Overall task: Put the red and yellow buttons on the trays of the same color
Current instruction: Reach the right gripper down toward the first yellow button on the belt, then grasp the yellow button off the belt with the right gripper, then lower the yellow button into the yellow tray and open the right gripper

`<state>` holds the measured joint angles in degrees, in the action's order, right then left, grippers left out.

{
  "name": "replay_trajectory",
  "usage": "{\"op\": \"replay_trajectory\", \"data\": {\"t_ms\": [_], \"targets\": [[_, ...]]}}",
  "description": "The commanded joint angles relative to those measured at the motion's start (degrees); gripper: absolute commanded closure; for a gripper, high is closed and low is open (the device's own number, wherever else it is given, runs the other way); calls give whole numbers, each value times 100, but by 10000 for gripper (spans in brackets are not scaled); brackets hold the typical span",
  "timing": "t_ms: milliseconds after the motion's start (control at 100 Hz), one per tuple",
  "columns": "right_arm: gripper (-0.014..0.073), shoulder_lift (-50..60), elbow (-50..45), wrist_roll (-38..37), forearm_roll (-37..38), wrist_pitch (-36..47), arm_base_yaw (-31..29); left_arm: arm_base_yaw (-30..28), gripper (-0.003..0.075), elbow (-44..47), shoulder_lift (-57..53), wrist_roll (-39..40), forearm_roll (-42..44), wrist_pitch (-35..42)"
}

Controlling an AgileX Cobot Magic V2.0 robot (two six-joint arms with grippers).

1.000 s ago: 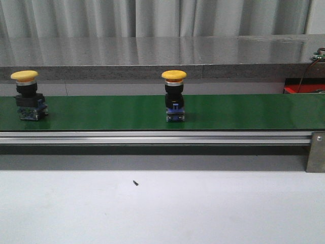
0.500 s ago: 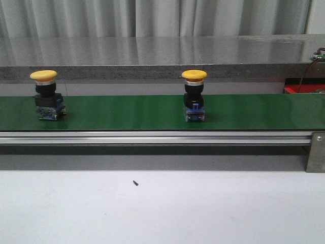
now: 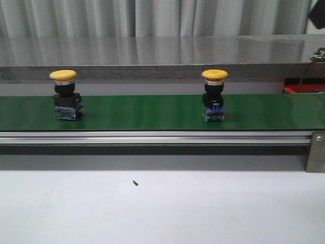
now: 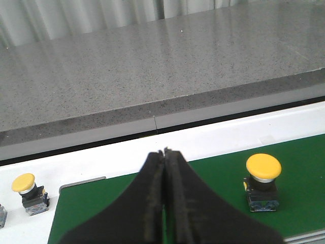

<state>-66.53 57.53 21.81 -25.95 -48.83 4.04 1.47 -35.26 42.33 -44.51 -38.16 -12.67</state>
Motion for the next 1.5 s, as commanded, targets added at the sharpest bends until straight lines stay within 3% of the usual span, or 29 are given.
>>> {"op": "replay_trajectory", "data": {"t_ms": [0, 280, 800, 890, 1040, 1090, 1310, 1490], "targets": [[22, -407, 497, 68, -71, 390, 257, 47, 740, -154, -28, -6, -96, 341], [22, -1635, 1274, 58, 407, 817, 870, 47, 740, -154, -28, -6, -96, 341], [29, -2670, 1570, 58, 778, 1209, 886, 47, 740, -154, -28, -6, -96, 341], [100, -2765, 1570, 52, 810, 1169, 886, 47, 740, -154, -28, -6, -96, 341], [343, -2764, 1570, -1, 824, 1006, 880, 47, 740, -154, -28, -6, -96, 341], [385, -2744, 1570, -1, 824, 940, 880, 47, 740, -154, -28, -6, -96, 341], [390, -2340, 1707, -106, 839, 435, 733, 47, 740, -154, -28, -6, -96, 341], [390, -1604, 1701, -332, 1011, -91, 144, 47, 740, -154, -28, -6, -96, 341]]}}
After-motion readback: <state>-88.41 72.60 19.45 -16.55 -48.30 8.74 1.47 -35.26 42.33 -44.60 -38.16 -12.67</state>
